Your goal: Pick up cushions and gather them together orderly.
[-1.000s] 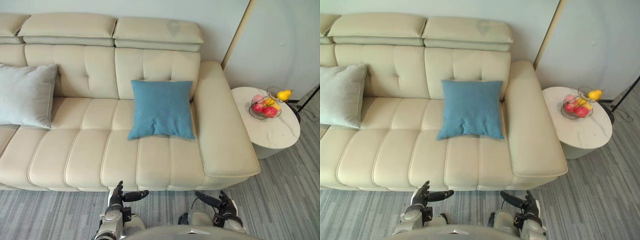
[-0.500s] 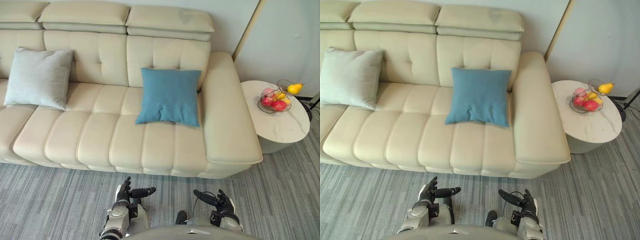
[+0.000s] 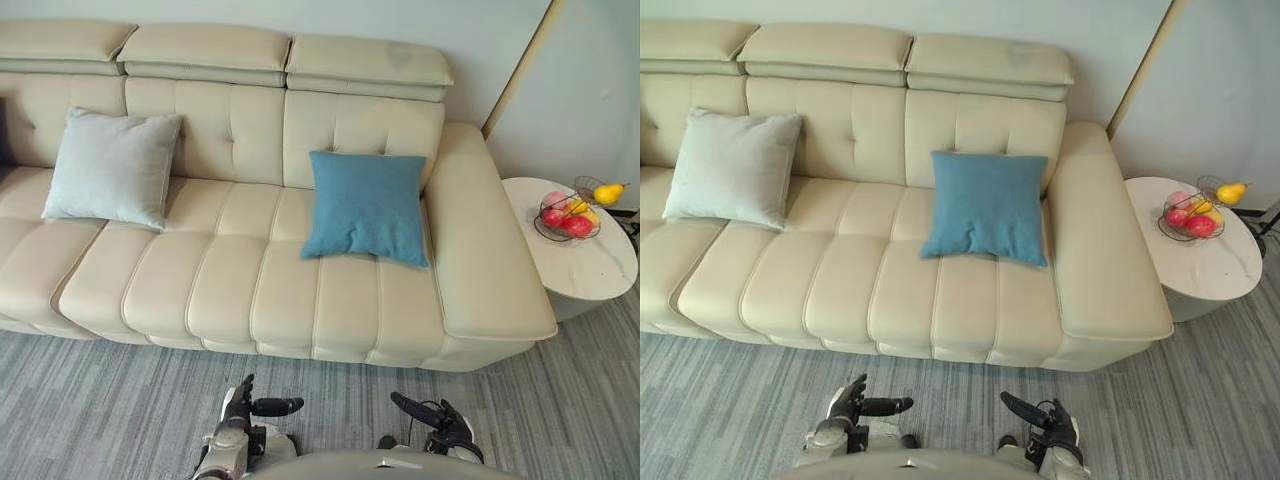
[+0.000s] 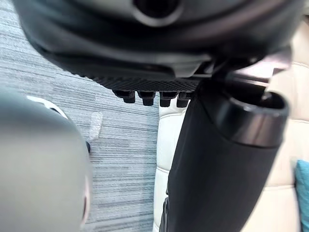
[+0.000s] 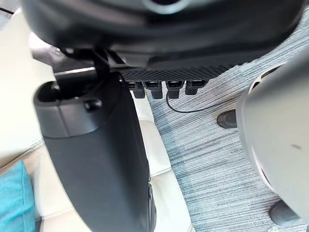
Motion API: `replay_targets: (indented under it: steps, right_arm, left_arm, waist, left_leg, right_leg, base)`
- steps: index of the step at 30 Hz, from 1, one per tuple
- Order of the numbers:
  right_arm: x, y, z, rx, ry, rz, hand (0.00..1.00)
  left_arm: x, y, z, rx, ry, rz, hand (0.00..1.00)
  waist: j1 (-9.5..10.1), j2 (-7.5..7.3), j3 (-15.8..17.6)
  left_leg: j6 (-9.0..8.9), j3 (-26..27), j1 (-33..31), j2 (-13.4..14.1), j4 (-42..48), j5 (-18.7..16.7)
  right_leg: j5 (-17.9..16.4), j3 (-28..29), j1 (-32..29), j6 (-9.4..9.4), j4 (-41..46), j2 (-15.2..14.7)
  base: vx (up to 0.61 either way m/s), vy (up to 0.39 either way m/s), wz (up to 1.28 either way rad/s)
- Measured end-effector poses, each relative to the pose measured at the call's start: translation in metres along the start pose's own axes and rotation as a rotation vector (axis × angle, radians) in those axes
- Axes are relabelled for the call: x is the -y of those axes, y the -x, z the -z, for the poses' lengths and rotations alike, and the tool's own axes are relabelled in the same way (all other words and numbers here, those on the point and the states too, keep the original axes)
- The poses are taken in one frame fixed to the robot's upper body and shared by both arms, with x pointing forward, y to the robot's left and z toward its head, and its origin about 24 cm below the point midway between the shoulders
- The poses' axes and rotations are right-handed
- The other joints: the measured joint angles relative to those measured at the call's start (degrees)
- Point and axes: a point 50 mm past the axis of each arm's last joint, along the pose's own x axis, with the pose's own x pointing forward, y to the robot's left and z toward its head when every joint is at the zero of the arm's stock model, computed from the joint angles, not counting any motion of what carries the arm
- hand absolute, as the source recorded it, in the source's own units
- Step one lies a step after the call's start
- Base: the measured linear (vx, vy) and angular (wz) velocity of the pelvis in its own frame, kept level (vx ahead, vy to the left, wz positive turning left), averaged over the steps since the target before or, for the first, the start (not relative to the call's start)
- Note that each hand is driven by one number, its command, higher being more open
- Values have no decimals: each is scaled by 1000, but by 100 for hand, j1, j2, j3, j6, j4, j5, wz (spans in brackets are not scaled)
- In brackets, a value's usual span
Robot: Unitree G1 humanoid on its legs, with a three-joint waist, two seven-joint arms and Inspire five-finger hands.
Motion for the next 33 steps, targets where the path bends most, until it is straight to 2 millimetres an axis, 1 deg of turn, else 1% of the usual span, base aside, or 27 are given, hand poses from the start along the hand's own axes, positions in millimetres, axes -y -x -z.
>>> replay_targets:
  steps: [3,10,14,18,20,21,22,23,24,25,26,27,28,30,31,33]
  right_arm:
    - [7,0,6,-31,-10,21,100]
    - [21,-2,2,-26,0,54,100]
    - [22,-2,4,-35,2,55,100]
    - [23,-1,7,-45,3,58,100]
    - [24,-1,9,-51,3,61,100]
    - [24,-1,10,-51,3,61,100]
    - [24,-1,11,-53,1,63,100]
    - [31,-1,11,-58,-2,82,100]
    - [36,-2,8,-49,-1,95,100]
    - [30,-2,7,-47,-4,80,100]
    - [27,-2,6,-47,-6,69,100]
    - [19,-2,7,-49,-15,51,100]
    - [17,-1,8,-52,-17,47,100]
    - [18,-1,11,-61,-20,49,100]
    - [20,0,14,-67,-22,56,100]
    - [21,0,15,-70,-23,60,100]
  left_arm:
    - [0,0,2,-7,-23,3,100]
    - [0,1,7,-30,-36,6,100]
    - [-1,1,9,-37,-38,4,100]
    - [-3,1,11,-42,-39,0,100]
    - [-3,2,13,-47,-38,-1,100]
    - [-3,2,13,-47,-38,-2,100]
    - [-4,2,14,-50,-38,-4,100]
    - [1,2,14,-45,-36,10,100]
    - [3,3,13,-39,-42,17,100]
    - [-1,2,12,-36,-67,11,100]
    - [-4,2,12,-35,-73,6,100]
    - [-11,1,12,-39,-82,-11,100]
    - [-15,1,12,-42,-88,-19,100]
    - [-17,1,13,-45,-90,-23,100]
    - [-17,2,14,-46,-91,-24,100]
    - [-17,2,14,-46,-92,-22,100]
  waist:
    - [-42,8,-18]
    - [-110,-10,-48]
    - [-115,-10,-54]
    - [-125,7,-156]
    - [-128,2,-173]
    - [-128,-9,-173]
    - [-127,-158,-96]
    - [-142,-20,-207]
    - [-197,93,-189]
    - [-210,42,-181]
    - [-210,4,-179]
    - [-226,-85,-146]
    - [-232,-105,-139]
    - [-233,-101,-128]
    - [-235,-80,-116]
    - [-236,-88,-124]
  left_leg:
    - [-3,-112,295,1,-134,2]
    - [-4,-116,736,-10,-370,2]
    - [-4,-116,872,-13,-371,2]
    - [-4,-117,911,-24,-346,2]
    - [-4,-121,887,-34,-155,2]
    - [-4,-127,852,-45,-35,2]
    - [-22,-161,614,-84,468,-133]
    - [17,-501,678,-237,-533,42]
    - [-39,-590,687,-157,-609,70]
    - [-38,-581,676,-213,-593,69]
    - [-38,-581,666,-227,-587,69]
    - [-37,-587,666,-239,-573,69]
    - [-37,-590,666,-239,-566,69]
    - [-37,-655,734,-179,-562,69]
    - [-37,-723,796,-129,-559,69]
    - [-38,-740,851,-71,-562,68]
  right_leg:
    - [-5,-9,344,-14,-242,66]
    - [1,2,765,-60,-553,117]
    - [1,0,880,-61,-565,115]
    - [1,-1,888,-61,-551,96]
    - [2,-4,920,-60,-512,51]
    - [2,-6,946,-60,-505,20]
    - [2,-21,1072,-60,-467,-185]
    - [-11,-24,1055,-56,-438,-155]
    - [-126,-41,1018,-11,-379,-99]
    - [-229,-40,992,-43,-364,-153]
    - [-248,-33,991,-66,-375,-162]
    - [-248,-14,1011,-66,-383,-163]
    - [-249,-15,1016,-66,-372,-154]
    - [-270,-29,1053,-97,-244,-78]
    - [-353,-32,1058,-206,-90,-35]
    - [-451,-25,1072,-242,30,10]
  base:
    - [160,-43,-5]
    - [129,-15,-9]
    - [68,12,-7]
    - [82,20,-9]
    - [65,27,-7]
    - [63,55,3]
    - [33,94,16]
    - [37,132,14]
    - [53,125,3]
    - [89,83,-8]
    - [106,28,-10]
    - [68,-11,-5]
    - [83,-39,3]
    - [52,-44,16]
    - [38,-68,20]
    - [51,-100,10]
